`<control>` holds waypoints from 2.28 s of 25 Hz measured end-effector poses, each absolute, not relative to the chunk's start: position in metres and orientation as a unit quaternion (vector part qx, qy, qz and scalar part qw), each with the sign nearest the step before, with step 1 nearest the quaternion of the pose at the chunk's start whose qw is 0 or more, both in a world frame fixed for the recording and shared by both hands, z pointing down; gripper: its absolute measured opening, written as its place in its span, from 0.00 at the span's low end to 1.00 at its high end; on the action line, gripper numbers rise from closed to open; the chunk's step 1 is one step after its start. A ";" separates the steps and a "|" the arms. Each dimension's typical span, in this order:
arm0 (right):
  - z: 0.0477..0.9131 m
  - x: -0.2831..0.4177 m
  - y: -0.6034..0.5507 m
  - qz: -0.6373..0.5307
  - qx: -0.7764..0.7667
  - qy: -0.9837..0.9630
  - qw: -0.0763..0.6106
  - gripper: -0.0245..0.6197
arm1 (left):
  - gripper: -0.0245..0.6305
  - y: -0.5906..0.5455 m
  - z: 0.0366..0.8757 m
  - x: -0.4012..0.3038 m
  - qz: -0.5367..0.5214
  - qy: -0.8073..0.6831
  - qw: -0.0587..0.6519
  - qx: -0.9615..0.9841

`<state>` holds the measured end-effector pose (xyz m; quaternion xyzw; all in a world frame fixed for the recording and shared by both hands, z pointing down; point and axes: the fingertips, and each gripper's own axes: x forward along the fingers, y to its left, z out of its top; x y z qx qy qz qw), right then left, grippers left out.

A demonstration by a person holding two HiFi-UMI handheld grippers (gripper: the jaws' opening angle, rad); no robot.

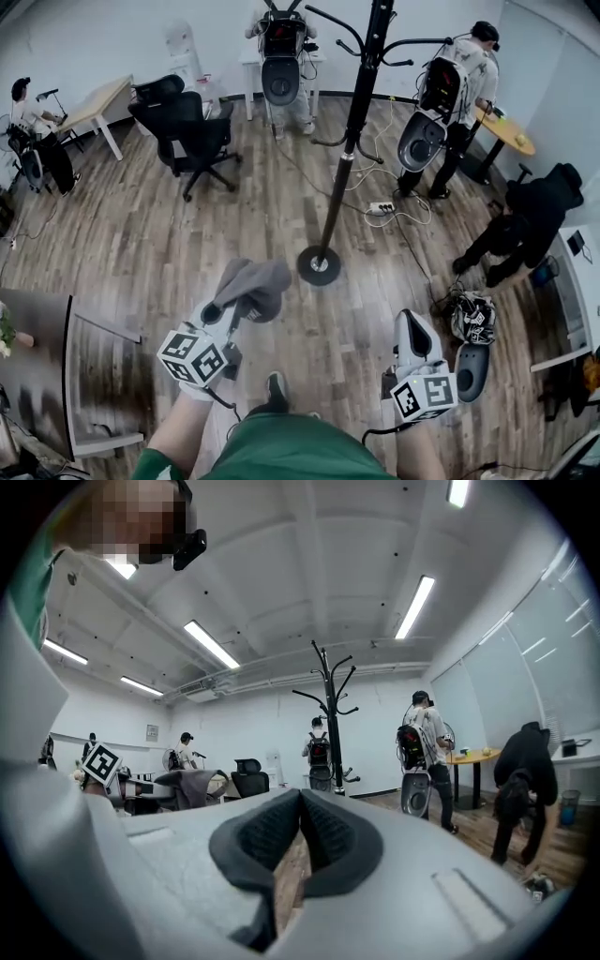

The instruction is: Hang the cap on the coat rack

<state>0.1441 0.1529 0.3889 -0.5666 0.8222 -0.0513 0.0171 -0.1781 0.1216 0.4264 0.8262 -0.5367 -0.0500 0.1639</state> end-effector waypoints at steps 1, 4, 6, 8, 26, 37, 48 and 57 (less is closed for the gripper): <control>0.388 0.141 0.144 -0.051 -0.569 0.821 0.015 0.04 | 0.09 0.111 0.426 -0.182 -0.053 -0.535 0.165 0.827; 0.387 0.128 0.117 -0.053 -0.574 0.817 0.009 0.05 | 0.09 0.078 0.425 -0.195 -0.061 -0.529 0.166 0.830; 0.388 0.117 0.100 -0.057 -0.577 0.815 0.005 0.04 | 0.09 0.058 0.426 -0.206 -0.063 -0.526 0.168 0.832; 0.389 0.108 0.085 -0.058 -0.581 0.812 0.000 0.04 | 0.09 0.040 0.429 -0.217 -0.064 -0.524 0.171 0.832; 0.395 0.088 0.011 -0.070 -0.622 0.779 -0.021 0.05 | 0.09 -0.059 0.453 -0.254 -0.069 -0.499 0.197 0.841; 0.404 0.114 -0.056 -0.077 -0.598 0.798 0.006 0.05 | 0.09 -0.092 0.448 -0.222 -0.052 -0.512 0.182 0.838; 0.406 0.175 -0.135 -0.083 -0.568 0.818 0.028 0.05 | 0.09 -0.153 0.427 -0.181 -0.049 -0.561 0.142 0.814; 0.417 0.202 -0.164 -0.107 -0.541 0.834 0.035 0.04 | 0.09 -0.192 0.430 -0.168 0.000 -0.599 0.111 0.793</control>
